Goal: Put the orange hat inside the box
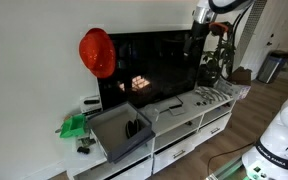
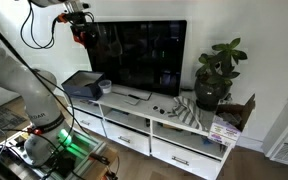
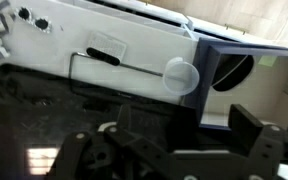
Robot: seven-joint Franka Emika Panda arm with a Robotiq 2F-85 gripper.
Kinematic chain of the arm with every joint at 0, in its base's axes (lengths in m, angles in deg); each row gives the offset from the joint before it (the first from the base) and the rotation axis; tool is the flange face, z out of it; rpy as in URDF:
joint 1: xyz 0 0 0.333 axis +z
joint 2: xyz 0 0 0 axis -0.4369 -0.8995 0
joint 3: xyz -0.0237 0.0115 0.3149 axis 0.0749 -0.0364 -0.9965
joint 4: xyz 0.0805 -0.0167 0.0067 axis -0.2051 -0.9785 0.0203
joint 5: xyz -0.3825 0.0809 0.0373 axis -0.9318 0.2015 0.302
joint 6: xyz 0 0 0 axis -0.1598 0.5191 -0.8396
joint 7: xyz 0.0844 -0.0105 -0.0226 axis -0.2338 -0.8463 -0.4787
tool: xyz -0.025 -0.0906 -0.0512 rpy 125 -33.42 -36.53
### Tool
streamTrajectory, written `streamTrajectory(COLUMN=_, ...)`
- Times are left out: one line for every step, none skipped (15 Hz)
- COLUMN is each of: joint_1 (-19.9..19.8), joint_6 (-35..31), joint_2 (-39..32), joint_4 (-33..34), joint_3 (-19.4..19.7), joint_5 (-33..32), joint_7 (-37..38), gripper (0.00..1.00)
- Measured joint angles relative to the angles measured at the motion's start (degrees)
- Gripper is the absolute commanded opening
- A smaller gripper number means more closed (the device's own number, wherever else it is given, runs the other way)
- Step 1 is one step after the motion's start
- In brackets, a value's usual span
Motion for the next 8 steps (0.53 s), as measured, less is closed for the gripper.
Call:
streamTrajectory(joint_1=1.6, joint_6=-0.5, joint_2=-2.0, joint_4=2.6, joint_3=-1.3, joint_5=0.3, joint_7=-0.3, gripper=1.0)
streamTrajectory(joint_1=3.3, joint_6=-1.0, joint_2=-4.1, joint_4=5.2, joint_3=-2.5, joint_5=1.0, joint_7=-0.7, gripper=1.0)
streamTrajectory(joint_1=4.9, joint_6=-1.5, joint_2=-6.3, joint_4=7.8, joint_3=-3.5, joint_5=1.7, joint_7=-1.3, gripper=1.0)
streamTrajectory(joint_1=6.4, joint_6=-2.2, joint_2=-8.6, joint_4=10.3, joint_3=-4.5, joint_5=2.2, joint_7=-1.9, gripper=1.0)
streamTrajectory(joint_1=7.4, joint_6=-2.6, joint_2=-10.4, joint_4=12.2, joint_3=-5.3, joint_5=2.4, joint_7=-2.1, gripper=1.0)
streamTrajectory(joint_1=8.0, joint_6=-2.6, joint_2=-11.9, joint_4=13.6, joint_3=-5.8, joint_5=2.4, joint_7=-2.1, gripper=1.0)
streamTrajectory(joint_1=8.0, joint_6=-2.6, joint_2=-12.8, joint_4=14.4, joint_3=-5.9, joint_5=2.4, joint_7=-2.3, gripper=1.0)
streamTrajectory(joint_1=8.0, joint_6=-2.6, joint_2=-13.3, joint_4=14.7, joint_3=-5.8, joint_5=2.4, joint_7=-2.6, gripper=1.0)
